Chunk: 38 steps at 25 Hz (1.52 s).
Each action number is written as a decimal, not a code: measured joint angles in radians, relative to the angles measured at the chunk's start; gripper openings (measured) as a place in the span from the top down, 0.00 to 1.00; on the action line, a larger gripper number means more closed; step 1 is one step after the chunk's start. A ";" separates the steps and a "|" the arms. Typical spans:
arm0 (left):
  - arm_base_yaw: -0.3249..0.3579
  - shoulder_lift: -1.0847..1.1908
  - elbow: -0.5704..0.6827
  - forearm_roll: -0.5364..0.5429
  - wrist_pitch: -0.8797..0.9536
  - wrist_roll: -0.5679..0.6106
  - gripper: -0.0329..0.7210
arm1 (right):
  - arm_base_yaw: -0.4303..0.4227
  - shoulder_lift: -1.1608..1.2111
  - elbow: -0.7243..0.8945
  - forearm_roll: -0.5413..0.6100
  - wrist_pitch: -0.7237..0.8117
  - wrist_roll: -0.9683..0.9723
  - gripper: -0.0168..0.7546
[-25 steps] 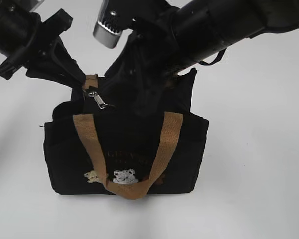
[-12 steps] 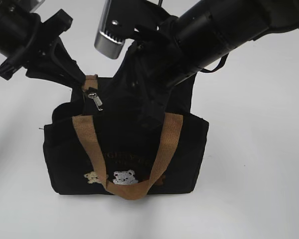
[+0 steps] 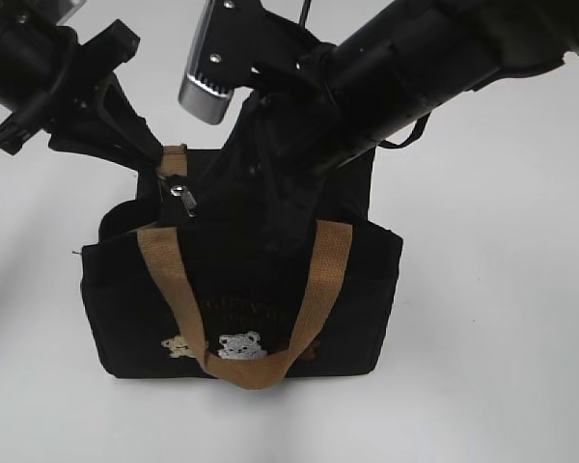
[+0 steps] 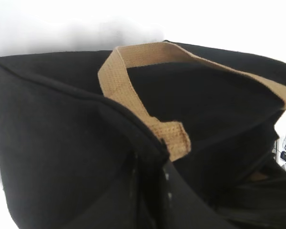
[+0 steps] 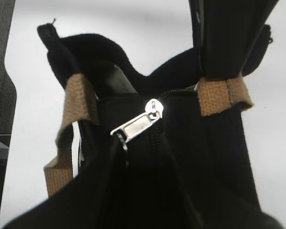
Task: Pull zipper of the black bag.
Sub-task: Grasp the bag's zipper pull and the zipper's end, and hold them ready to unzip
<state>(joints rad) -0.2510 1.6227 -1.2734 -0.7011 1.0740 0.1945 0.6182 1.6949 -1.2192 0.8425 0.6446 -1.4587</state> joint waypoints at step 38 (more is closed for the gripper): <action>0.003 0.000 0.000 -0.006 0.009 0.000 0.92 | 0.072 -0.075 0.000 -0.153 -0.089 0.097 0.98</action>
<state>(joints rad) -0.2482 1.6227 -1.2734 -0.7071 1.0831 0.1945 0.6902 1.6198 -1.2192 0.6894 0.5555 -1.3620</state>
